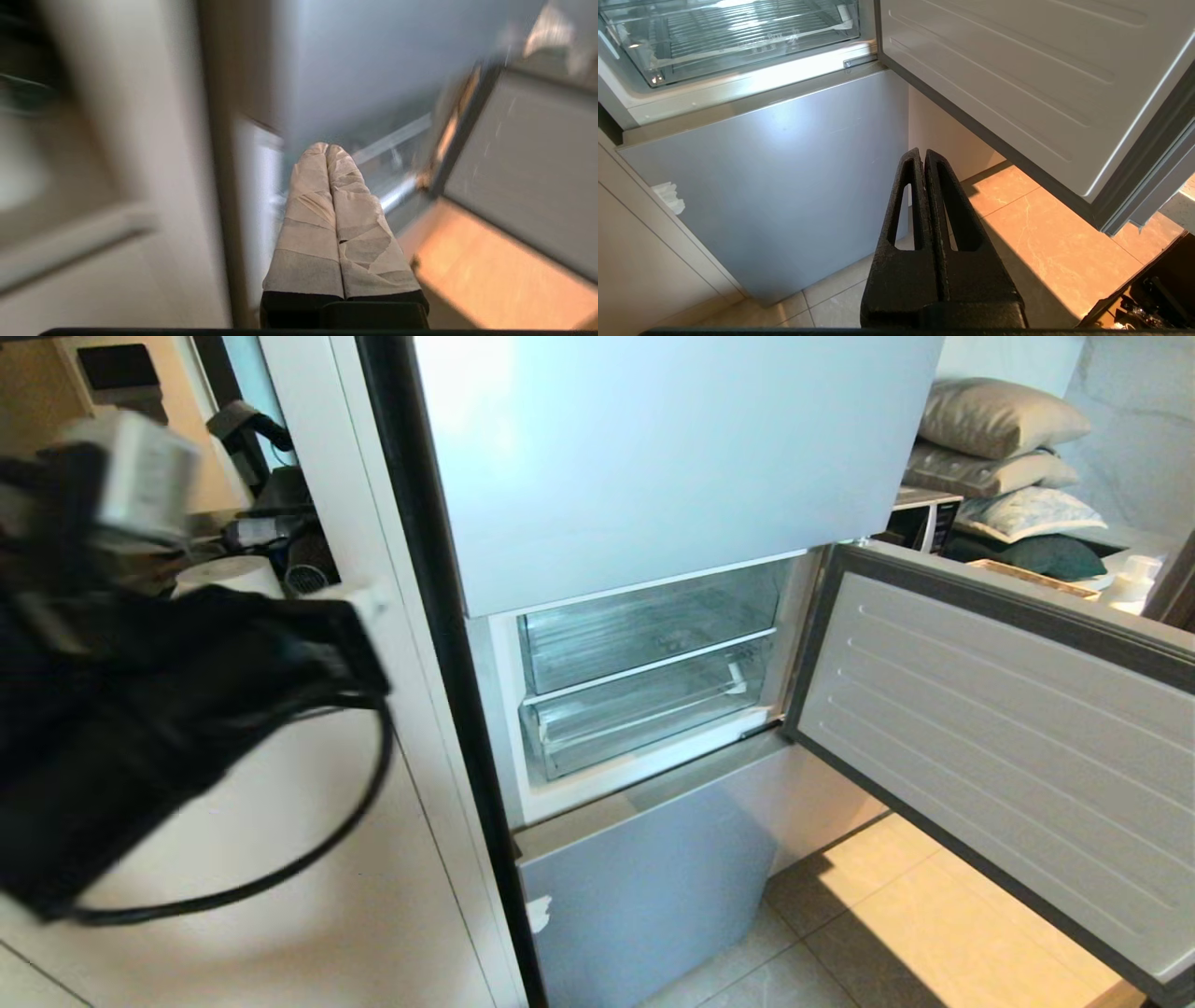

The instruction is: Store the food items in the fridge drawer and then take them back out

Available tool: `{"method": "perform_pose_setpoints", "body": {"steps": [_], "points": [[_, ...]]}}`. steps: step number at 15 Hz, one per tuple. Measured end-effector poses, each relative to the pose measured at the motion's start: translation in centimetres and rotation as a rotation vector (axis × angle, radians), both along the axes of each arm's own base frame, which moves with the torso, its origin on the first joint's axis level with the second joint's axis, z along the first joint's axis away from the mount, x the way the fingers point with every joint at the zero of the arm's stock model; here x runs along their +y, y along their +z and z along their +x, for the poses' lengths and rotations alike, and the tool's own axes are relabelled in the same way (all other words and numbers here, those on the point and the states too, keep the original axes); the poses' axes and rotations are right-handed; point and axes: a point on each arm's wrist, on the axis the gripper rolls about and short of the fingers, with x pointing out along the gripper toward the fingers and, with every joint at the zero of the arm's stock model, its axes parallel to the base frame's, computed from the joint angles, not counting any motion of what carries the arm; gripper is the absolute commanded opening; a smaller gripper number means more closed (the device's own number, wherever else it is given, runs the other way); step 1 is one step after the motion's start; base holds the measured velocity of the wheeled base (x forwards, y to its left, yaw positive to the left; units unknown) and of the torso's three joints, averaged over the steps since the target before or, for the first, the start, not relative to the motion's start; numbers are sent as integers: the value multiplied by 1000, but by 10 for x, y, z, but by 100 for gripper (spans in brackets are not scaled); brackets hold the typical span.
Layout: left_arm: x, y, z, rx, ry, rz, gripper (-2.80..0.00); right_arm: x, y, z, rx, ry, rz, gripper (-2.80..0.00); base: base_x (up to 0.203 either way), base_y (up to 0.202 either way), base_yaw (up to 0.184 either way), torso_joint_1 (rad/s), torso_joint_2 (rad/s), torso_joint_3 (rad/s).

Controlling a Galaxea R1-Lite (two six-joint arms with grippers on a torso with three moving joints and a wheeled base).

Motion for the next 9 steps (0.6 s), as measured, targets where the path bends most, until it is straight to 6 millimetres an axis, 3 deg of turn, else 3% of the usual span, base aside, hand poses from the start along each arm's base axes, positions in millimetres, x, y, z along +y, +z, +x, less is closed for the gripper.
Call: {"method": "perform_pose_setpoints", "body": {"steps": [2,4,7,9], "points": [[49,11,-51,-30,71,-36,-280,0,0,0,0,0,-2,-280,0,0,0,0,0,0],[93,-6,-98,-15,249,-49,-280,0,0,0,2,0,-10,-280,0,0,0,0,0,0],[112,-94,-142,170,424,64,-280,0,0,0,2,0,-2,-280,0,0,0,0,0,0],[111,-159,-160,289,327,172,-280,0,0,0,2,-1,-2,-280,0,0,0,0,0,0]]}}
